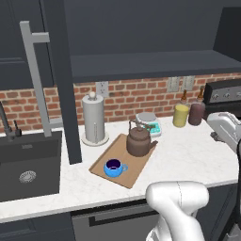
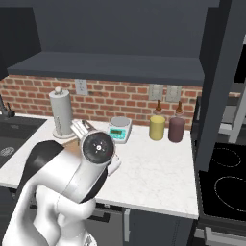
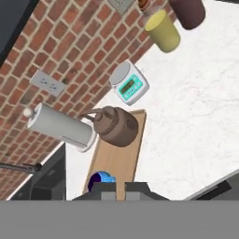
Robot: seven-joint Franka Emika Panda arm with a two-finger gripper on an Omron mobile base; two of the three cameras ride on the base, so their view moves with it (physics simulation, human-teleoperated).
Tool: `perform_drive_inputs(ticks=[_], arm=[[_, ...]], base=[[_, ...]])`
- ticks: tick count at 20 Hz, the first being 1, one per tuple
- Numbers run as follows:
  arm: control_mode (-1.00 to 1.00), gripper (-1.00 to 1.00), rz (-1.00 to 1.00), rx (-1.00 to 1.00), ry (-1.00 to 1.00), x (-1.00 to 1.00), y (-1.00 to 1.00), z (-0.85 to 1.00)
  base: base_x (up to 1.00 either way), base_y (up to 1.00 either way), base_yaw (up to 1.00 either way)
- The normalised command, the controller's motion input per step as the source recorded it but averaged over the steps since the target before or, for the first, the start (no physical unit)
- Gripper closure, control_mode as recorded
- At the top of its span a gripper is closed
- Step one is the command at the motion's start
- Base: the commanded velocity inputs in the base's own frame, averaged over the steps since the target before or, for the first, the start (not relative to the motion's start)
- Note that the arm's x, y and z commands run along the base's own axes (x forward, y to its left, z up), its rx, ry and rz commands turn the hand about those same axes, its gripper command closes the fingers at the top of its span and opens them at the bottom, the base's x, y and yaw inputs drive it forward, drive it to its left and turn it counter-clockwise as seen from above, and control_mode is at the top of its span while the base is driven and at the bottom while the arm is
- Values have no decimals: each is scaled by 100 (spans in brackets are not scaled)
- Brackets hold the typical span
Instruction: Pick the kettle from the counter and place it on the tray. Then pick the mug from the cabinet and place it on the tray. Then close the cabinet doors.
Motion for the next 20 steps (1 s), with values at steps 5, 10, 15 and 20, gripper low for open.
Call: perform_drive_inputs(ticks=[5,10,15,20], arm=[[-100,100,-4,10,-5,0,-18,-11],[-100,100,-3,13,-9,0,-11,-10],[-100,100,-2,26,-18,0,-49,0],[-100,100,0,36,-15,0,-74,11]], base=[[0,0,0],[0,0,0],[0,0,0],[0,0,0]])
